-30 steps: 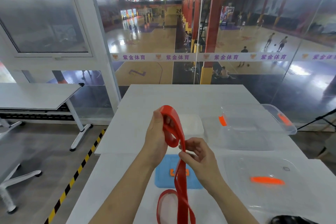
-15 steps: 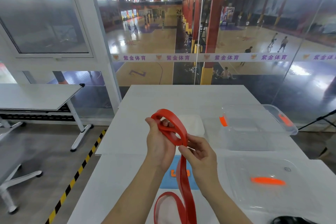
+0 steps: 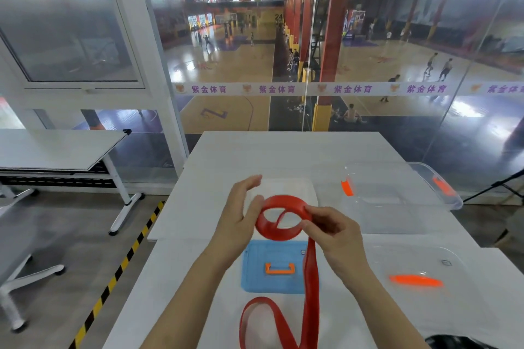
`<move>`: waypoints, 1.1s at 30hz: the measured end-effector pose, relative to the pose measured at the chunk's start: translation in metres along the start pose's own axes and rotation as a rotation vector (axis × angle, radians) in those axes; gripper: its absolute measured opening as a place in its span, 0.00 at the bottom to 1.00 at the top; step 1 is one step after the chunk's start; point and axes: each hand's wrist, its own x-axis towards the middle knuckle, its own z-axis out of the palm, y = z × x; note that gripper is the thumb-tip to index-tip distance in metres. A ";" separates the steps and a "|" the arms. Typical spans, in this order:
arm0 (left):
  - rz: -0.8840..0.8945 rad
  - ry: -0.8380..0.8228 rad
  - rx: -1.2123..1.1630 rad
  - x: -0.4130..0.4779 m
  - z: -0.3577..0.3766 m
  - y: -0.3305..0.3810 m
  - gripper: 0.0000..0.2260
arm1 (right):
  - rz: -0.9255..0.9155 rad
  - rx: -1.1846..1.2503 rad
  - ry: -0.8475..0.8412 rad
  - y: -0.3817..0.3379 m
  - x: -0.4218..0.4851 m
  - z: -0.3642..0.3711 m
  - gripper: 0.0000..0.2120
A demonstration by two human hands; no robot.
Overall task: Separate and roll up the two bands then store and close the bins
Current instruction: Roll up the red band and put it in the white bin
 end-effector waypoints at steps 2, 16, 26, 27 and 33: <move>0.064 -0.197 0.177 0.004 -0.003 0.010 0.16 | -0.010 -0.099 -0.095 -0.002 -0.001 -0.002 0.15; 0.106 -0.207 0.101 -0.005 0.022 0.018 0.07 | 0.002 -0.015 -0.084 -0.009 -0.007 0.006 0.10; -0.107 0.336 -0.516 -0.012 0.049 0.030 0.08 | 0.017 0.140 -0.037 0.005 -0.017 0.019 0.13; -0.097 0.324 -0.500 -0.013 0.048 0.027 0.08 | 0.019 0.134 -0.029 0.005 -0.017 0.019 0.11; -0.079 -0.004 -0.252 -0.012 0.024 -0.001 0.06 | 0.002 0.029 0.009 0.004 -0.004 -0.001 0.09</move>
